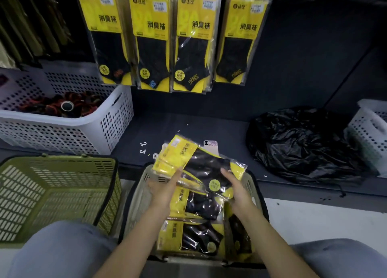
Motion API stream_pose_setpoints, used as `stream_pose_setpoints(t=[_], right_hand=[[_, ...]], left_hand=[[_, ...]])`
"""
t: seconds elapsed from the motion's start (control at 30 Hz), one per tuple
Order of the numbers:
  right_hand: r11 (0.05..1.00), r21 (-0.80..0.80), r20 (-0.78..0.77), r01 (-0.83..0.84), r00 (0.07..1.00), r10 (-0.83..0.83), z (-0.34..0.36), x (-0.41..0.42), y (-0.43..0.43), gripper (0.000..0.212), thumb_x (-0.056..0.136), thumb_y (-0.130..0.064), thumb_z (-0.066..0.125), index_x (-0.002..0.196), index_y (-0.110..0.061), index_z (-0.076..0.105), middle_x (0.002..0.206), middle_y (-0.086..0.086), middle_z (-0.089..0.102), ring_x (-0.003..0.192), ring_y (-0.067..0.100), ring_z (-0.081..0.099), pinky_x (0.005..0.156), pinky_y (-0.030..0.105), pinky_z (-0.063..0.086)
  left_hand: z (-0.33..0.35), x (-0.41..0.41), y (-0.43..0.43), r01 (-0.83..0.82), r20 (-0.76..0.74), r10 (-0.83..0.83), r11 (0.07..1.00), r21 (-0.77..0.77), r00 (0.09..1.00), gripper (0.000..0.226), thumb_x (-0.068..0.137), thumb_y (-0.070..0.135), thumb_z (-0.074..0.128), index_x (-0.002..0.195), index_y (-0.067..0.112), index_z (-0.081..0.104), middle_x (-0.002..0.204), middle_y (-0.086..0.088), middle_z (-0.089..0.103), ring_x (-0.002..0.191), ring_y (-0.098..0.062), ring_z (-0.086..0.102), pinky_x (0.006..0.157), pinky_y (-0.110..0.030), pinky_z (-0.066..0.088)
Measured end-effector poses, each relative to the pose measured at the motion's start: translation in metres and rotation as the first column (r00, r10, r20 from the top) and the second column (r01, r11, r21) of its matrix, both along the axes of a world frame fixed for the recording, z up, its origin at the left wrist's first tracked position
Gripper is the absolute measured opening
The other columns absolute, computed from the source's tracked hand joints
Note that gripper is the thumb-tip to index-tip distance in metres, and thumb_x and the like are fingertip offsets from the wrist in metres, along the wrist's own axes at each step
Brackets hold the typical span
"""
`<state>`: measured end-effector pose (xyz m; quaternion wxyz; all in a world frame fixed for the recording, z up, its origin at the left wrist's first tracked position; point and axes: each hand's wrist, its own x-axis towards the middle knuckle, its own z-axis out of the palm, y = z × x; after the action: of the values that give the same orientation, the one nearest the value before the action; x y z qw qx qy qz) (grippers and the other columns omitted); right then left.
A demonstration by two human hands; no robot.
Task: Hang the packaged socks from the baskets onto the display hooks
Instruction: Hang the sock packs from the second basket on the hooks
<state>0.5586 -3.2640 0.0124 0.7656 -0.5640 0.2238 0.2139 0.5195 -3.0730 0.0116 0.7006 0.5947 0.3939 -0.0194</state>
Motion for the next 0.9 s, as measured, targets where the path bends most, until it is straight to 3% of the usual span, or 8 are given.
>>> stream_pose_setpoints(t=[0.1, 0.2, 0.3, 0.4, 0.47, 0.6, 0.77, 0.9], right_hand=[[0.987, 0.141, 0.067, 0.074, 0.994, -0.084, 0.034, 0.009, 0.004, 0.056, 0.059, -0.042, 0.082, 0.111, -0.028, 0.069, 0.125, -0.005, 0.065, 0.121, 0.020, 0.056, 0.103, 0.047, 0.045], [0.975, 0.224, 0.161, 0.003, 0.986, -0.040, 0.061, 0.011, 0.011, 0.054, 0.060, -0.046, 0.079, 0.111, -0.028, 0.071, 0.119, -0.001, 0.069, 0.113, 0.022, 0.063, 0.098, 0.044, 0.048], [0.969, 0.237, 0.278, -0.070, 0.961, 0.002, 0.078, 0.013, 0.016, 0.043, 0.072, -0.043, 0.072, 0.111, -0.024, 0.072, 0.117, 0.004, 0.070, 0.107, 0.021, 0.067, 0.092, 0.039, 0.049], [0.983, 0.164, 0.308, -0.083, 0.951, 0.028, 0.090, 0.021, 0.012, 0.063, 0.070, -0.043, 0.074, 0.126, -0.018, 0.060, 0.120, 0.008, 0.068, 0.111, 0.025, 0.065, 0.097, 0.043, 0.048], [0.994, 0.078, 0.347, -0.081, 0.936, 0.049, 0.100, 0.030, 0.003, 0.071, 0.071, -0.046, 0.073, 0.131, -0.013, 0.054, 0.120, 0.010, 0.068, 0.109, 0.027, 0.065, 0.087, 0.040, 0.051], [0.999, -0.046, 0.483, -0.023, 0.875, 0.042, 0.133, 0.054, -0.009, 0.079, 0.063, -0.050, 0.071, 0.132, -0.017, 0.050, 0.121, 0.003, 0.065, 0.113, 0.020, 0.061, 0.095, 0.034, 0.047], [0.986, -0.163, 0.675, -0.048, 0.723, 0.146, 0.188, 0.077, 0.001, 0.071, 0.064, -0.054, 0.071, 0.124, -0.019, 0.057, 0.115, 0.000, 0.070, 0.112, 0.016, 0.063, 0.100, 0.035, 0.047], [0.994, -0.107, 0.744, -0.001, 0.663, 0.081, 0.209, 0.088, 0.008, 0.031, 0.084, -0.030, 0.069, 0.112, -0.019, 0.066, 0.107, -0.002, 0.073, 0.101, 0.013, 0.069, 0.086, 0.026, 0.055]], left_hand=[[0.039, 0.019, -0.011, 0.142, 0.205, -0.065, 0.910, -0.389, 0.977, 0.088, 0.059, 0.058, 0.072, 0.133, 0.018, 0.046, 0.126, -0.007, 0.055, 0.124, -0.026, 0.049, 0.109, -0.045, 0.037], [0.068, 0.038, -0.026, 0.249, 0.413, -0.060, 0.872, -0.422, 0.909, 0.070, 0.073, 0.051, 0.068, 0.131, 0.015, 0.051, 0.128, -0.006, 0.058, 0.115, -0.023, 0.055, 0.105, -0.045, 0.042], [0.093, 0.050, -0.037, 0.222, 0.527, 0.003, 0.905, -0.364, 0.850, 0.062, 0.076, 0.047, 0.068, 0.126, 0.012, 0.058, 0.119, -0.007, 0.068, 0.111, -0.024, 0.064, 0.102, -0.047, 0.045], [0.112, 0.057, -0.035, 0.104, 0.509, 0.082, 0.940, -0.325, 0.857, 0.068, 0.067, 0.048, 0.075, 0.123, 0.012, 0.057, 0.117, -0.005, 0.068, 0.110, -0.022, 0.064, 0.102, -0.045, 0.045], [0.124, 0.062, -0.028, 0.037, 0.495, 0.087, 0.971, -0.234, 0.864, 0.063, 0.066, 0.048, 0.079, 0.116, 0.016, 0.056, 0.116, 0.000, 0.067, 0.111, -0.018, 0.061, 0.101, -0.040, 0.044], [0.151, 0.071, -0.011, 0.033, 0.530, -0.058, 0.998, 0.058, 0.846, 0.031, 0.064, 0.044, 0.081, 0.088, 0.032, 0.066, 0.080, 0.022, 0.072, 0.078, 0.009, 0.065, 0.067, -0.013, 0.042], [0.173, 0.082, -0.008, 0.108, 0.536, -0.246, 0.955, 0.275, 0.808, 0.031, 0.060, 0.037, 0.086, 0.084, 0.026, 0.070, 0.073, 0.019, 0.073, 0.069, 0.005, 0.067, 0.050, -0.005, 0.045], [0.186, 0.088, -0.012, 0.135, 0.579, -0.329, 0.926, 0.352, 0.746, 0.027, 0.060, 0.038, 0.085, 0.079, 0.026, 0.069, 0.072, 0.019, 0.072, 0.068, 0.006, 0.067, 0.049, -0.003, 0.043]])
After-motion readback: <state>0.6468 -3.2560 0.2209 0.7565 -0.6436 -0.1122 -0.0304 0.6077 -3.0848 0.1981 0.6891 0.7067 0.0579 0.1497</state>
